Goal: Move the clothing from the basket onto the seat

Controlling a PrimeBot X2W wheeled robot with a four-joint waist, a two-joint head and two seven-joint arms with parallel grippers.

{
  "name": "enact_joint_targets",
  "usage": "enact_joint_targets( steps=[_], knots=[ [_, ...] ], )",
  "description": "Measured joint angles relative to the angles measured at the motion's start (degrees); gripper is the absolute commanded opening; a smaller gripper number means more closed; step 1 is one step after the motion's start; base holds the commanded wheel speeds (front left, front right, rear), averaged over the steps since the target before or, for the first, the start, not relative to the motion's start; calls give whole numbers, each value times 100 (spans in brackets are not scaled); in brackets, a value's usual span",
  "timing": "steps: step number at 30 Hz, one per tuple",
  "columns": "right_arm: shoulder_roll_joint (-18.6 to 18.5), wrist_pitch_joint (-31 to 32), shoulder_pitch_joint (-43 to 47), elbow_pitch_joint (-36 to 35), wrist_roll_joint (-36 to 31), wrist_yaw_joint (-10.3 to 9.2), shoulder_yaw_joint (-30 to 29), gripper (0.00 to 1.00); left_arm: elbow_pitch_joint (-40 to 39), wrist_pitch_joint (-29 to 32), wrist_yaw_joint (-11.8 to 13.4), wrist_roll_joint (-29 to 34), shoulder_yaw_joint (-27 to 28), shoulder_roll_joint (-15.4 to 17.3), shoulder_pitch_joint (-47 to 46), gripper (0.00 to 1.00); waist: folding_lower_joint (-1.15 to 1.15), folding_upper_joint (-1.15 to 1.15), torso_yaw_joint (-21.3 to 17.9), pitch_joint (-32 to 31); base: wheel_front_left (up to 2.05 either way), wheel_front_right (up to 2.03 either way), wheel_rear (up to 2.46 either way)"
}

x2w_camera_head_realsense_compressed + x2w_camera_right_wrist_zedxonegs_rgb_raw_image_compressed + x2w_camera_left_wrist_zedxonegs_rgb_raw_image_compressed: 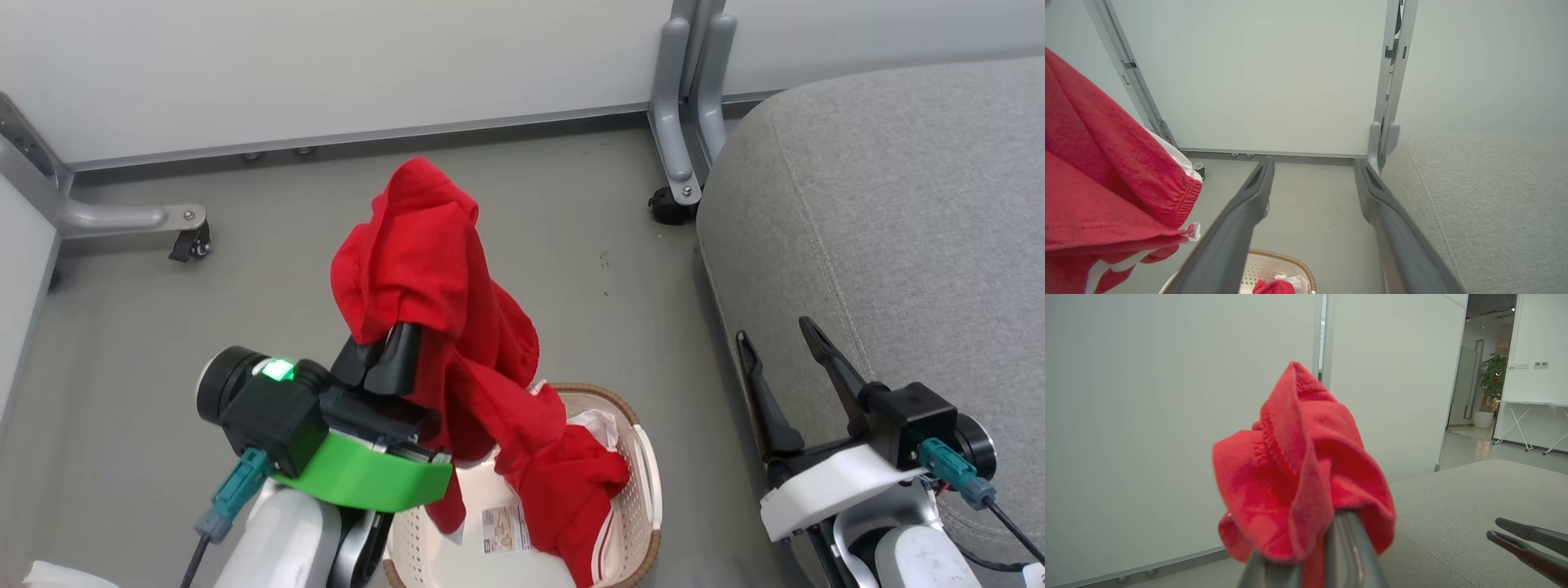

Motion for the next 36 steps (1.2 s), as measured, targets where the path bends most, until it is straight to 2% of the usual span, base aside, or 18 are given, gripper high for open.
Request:
enact_joint_targets(
  steps=[14,29,36],
  knots=[
    [40,191,321,-96,44,0,101,100,-124,0,-37,29,-135,-45,621,0,0,0,-12,-404,0,0,0],
    [59,244,401,-125,66,0,162,100,-102,0,-27,-22,-158,-44,665,0,0,0,4,-443,0,0,0],
    [24,325,313,-103,314,0,683,100,-90,0,-19,-29,-159,-21,642,0,0,0,11,-399,0,0,0]
  ],
)
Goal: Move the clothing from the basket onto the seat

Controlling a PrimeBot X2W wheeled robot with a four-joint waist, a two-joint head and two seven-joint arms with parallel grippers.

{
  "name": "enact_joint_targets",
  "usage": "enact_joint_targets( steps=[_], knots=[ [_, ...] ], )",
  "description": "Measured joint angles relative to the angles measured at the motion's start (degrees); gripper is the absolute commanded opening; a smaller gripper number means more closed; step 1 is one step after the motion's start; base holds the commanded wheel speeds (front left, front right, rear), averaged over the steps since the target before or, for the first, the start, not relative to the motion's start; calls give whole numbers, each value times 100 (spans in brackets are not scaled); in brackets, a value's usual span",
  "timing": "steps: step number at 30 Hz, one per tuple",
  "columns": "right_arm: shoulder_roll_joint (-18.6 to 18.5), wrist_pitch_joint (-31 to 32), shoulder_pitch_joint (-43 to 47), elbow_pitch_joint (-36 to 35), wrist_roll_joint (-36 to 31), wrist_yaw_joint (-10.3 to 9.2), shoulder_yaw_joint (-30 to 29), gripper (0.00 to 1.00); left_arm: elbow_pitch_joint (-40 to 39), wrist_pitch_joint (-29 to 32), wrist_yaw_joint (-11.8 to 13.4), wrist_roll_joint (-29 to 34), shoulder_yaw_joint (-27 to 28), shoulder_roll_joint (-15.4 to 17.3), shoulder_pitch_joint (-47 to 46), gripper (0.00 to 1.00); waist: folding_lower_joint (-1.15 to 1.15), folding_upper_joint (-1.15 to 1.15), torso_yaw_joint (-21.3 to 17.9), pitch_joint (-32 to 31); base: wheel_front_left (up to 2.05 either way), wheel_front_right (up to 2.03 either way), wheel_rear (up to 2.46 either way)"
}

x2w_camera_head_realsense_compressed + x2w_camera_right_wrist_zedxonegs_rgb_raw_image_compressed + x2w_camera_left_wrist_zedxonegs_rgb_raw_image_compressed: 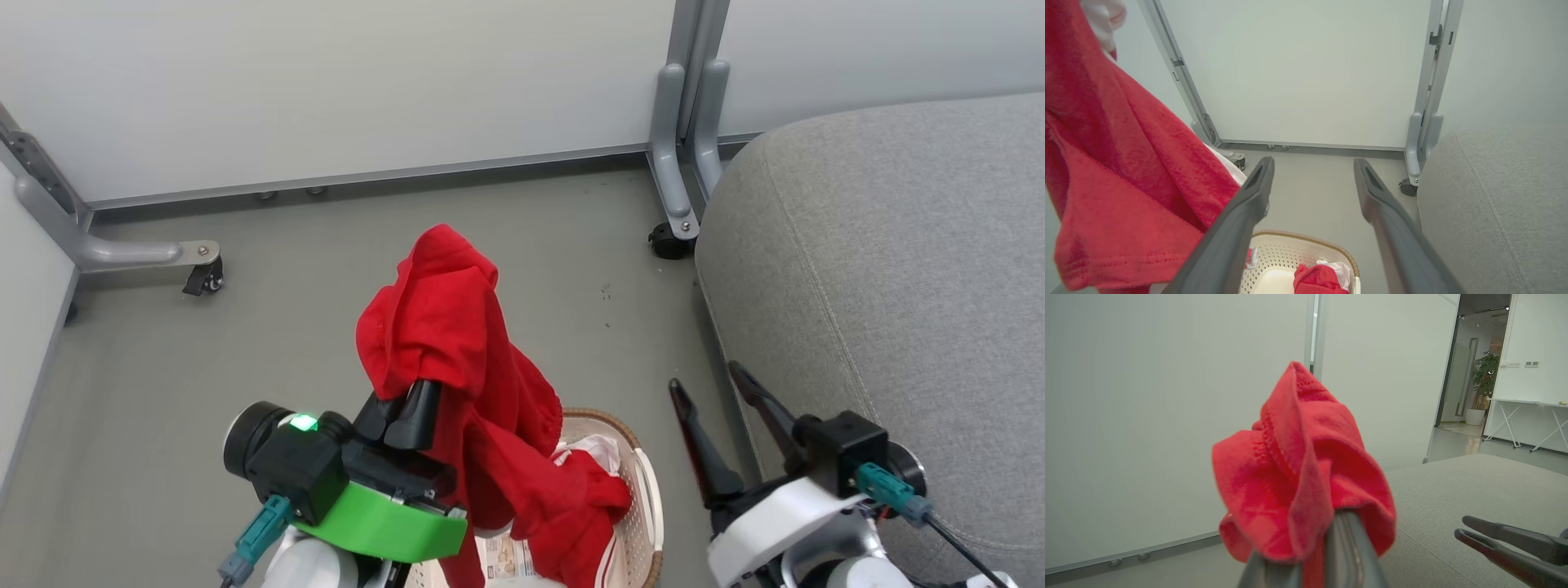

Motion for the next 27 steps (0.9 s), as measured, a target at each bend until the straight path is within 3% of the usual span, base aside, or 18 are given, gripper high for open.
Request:
enact_joint_targets(
  steps=[13,27],
  knots=[
    [-58,-45,-1146,537,1034,-1,2455,100,33,0,2,9,-59,0,-152,0,0,0,90,162,0,0,0],
    [111,-411,-2419,2019,1516,-1,3355,100,74,1,-19,9,-161,-43,-207,0,0,0,220,245,0,0,0]
  ],
)
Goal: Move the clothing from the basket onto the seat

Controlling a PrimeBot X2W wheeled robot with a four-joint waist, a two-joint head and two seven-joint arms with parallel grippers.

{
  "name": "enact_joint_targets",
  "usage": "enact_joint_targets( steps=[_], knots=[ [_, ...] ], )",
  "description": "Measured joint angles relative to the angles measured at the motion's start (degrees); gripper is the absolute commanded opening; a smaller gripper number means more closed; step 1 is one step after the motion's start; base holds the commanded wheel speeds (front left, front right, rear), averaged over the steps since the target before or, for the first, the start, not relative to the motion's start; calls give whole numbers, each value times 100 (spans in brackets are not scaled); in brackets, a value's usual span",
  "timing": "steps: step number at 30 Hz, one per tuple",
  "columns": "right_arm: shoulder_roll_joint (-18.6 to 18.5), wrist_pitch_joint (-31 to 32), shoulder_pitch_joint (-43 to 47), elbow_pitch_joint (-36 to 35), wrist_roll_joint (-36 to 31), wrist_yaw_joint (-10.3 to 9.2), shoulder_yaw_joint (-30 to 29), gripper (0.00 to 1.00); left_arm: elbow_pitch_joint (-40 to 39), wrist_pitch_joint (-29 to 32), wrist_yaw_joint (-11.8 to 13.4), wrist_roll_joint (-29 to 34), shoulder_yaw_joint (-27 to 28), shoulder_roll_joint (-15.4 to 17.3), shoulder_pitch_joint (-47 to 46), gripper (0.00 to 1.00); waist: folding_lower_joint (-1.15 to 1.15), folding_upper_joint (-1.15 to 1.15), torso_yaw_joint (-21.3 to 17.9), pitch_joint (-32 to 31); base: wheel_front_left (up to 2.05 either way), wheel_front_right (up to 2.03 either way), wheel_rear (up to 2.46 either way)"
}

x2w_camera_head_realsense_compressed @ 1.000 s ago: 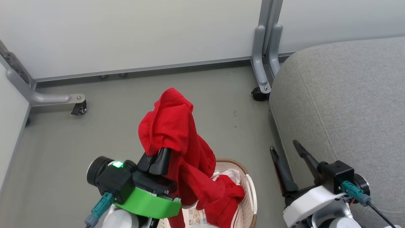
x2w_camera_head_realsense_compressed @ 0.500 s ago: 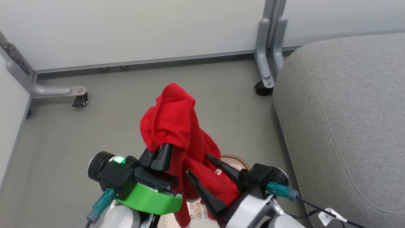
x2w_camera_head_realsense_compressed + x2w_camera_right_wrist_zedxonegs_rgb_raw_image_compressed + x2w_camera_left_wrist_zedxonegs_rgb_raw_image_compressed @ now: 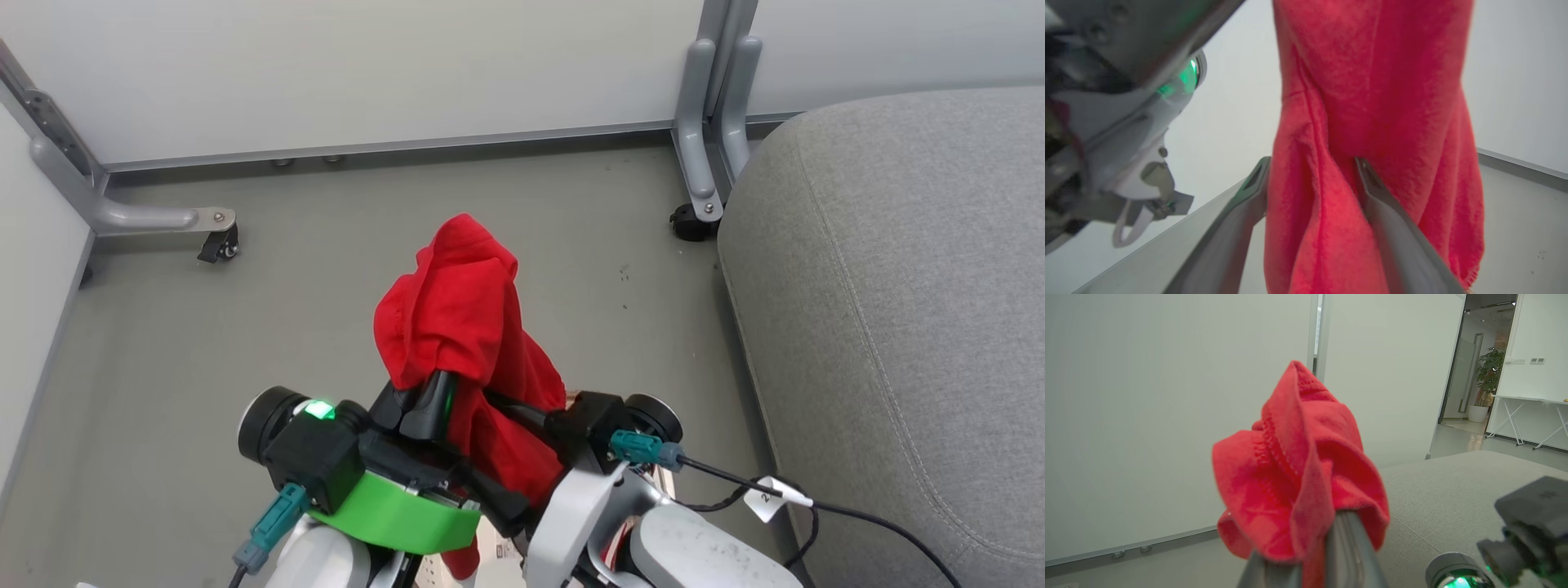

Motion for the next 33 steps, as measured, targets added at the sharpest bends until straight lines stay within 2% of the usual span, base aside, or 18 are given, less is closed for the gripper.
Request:
enact_joint_targets(
  steps=[2,3,4,5,31,32,33],
  knots=[
    [2,-34,-131,157,64,1,96,100,0,-1,0,0,-4,-2,-1,0,0,0,1,8,0,0,0],
    [3,-65,-191,221,101,0,142,53,0,-1,0,0,-10,-3,-2,0,0,0,1,12,0,0,0],
    [3,-91,-233,253,162,0,182,42,0,-1,0,0,-13,-5,-2,0,0,0,2,12,0,0,0],
    [5,-113,-287,299,225,0,237,0,-1,-1,-1,0,-16,-7,-3,0,0,0,3,13,0,0,0],
    [11,-461,-714,759,602,0,567,0,3,-1,-7,-9,-22,-30,-5,0,0,0,19,68,0,0,0],
    [11,-469,-724,768,602,0,566,0,7,-1,2,-9,-18,-31,-5,38,0,0,22,70,0,0,0],
    [11,-481,-736,777,601,1,565,0,-9,0,44,-7,9,-40,-7,100,0,0,25,72,0,0,0]
  ],
)
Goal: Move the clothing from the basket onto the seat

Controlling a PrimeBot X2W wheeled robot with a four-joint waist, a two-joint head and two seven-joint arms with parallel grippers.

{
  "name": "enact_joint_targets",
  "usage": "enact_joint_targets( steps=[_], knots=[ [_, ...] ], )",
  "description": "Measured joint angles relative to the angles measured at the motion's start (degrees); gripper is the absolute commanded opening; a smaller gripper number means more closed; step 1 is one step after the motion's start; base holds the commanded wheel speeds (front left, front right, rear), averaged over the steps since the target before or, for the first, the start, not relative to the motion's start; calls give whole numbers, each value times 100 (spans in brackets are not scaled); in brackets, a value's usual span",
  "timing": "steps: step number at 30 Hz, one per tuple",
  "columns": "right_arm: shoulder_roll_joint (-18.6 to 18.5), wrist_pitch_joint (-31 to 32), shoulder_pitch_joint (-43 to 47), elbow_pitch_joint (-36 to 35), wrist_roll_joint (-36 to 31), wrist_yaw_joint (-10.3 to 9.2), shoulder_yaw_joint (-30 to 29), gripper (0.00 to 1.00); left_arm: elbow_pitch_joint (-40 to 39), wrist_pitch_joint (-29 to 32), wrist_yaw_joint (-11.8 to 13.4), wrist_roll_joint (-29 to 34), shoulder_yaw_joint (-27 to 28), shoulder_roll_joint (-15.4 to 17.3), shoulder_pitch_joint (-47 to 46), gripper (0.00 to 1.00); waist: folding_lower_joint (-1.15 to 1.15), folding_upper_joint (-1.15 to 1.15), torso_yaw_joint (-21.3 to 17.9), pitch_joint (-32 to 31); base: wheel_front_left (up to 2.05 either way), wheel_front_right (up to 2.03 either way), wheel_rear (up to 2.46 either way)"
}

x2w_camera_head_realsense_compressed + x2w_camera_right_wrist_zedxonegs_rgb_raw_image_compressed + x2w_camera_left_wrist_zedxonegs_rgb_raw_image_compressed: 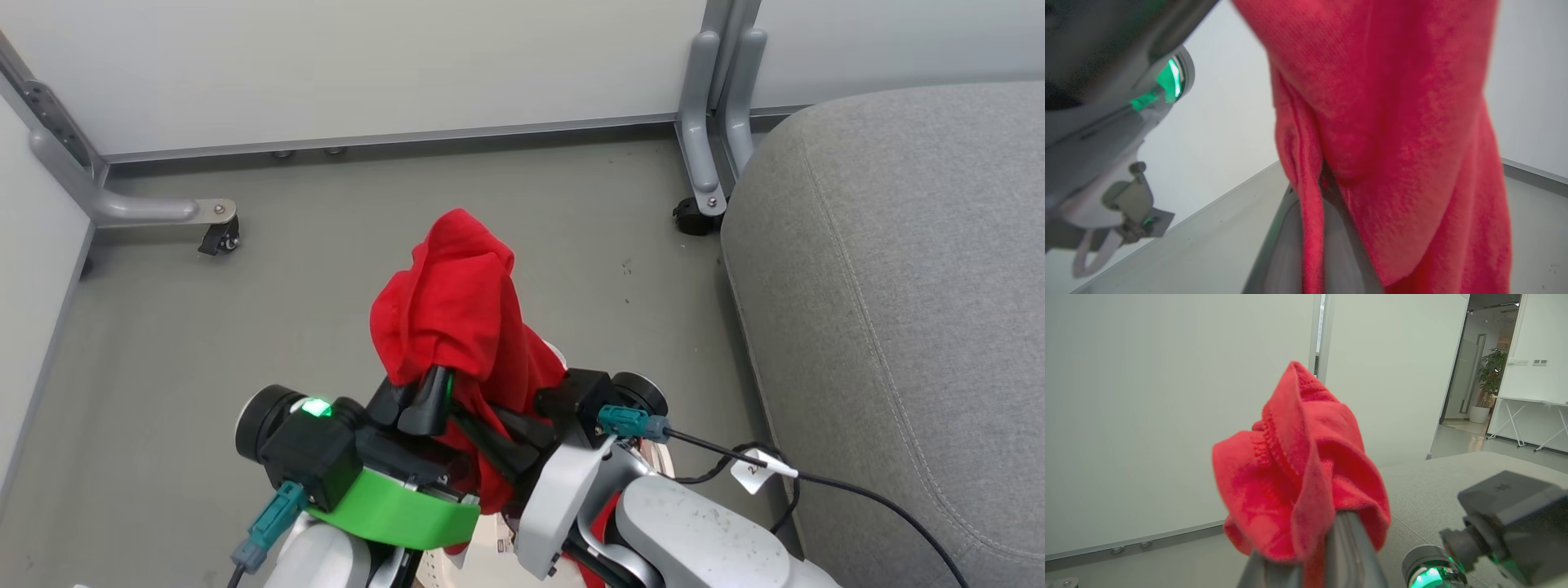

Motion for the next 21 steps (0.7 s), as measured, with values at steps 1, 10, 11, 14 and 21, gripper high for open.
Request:
enact_joint_targets(
  steps=[1,10,11,14,21],
  knots=[
    [0,-8,-15,7,-4,-1,-9,0,-24,-1,33,15,22,-2,-7,100,0,0,3,4,0,0,0],
    [0,-115,-175,169,-166,-1,-159,0,-170,100,82,119,14,141,-14,100,0,0,29,25,0,0,0],
    [-1,-134,-192,201,-215,-1,-194,0,-194,129,87,142,7,168,1,100,0,0,32,31,0,0,0],
    [-1,-159,-279,285,-353,-1,-287,0,-272,277,91,181,-45,276,64,100,0,0,38,48,0,0,0],
    [4,-220,-415,520,-578,-1,-630,0,-357,588,54,229,-276,485,257,100,0,0,89,78,0,0,0]
  ],
)
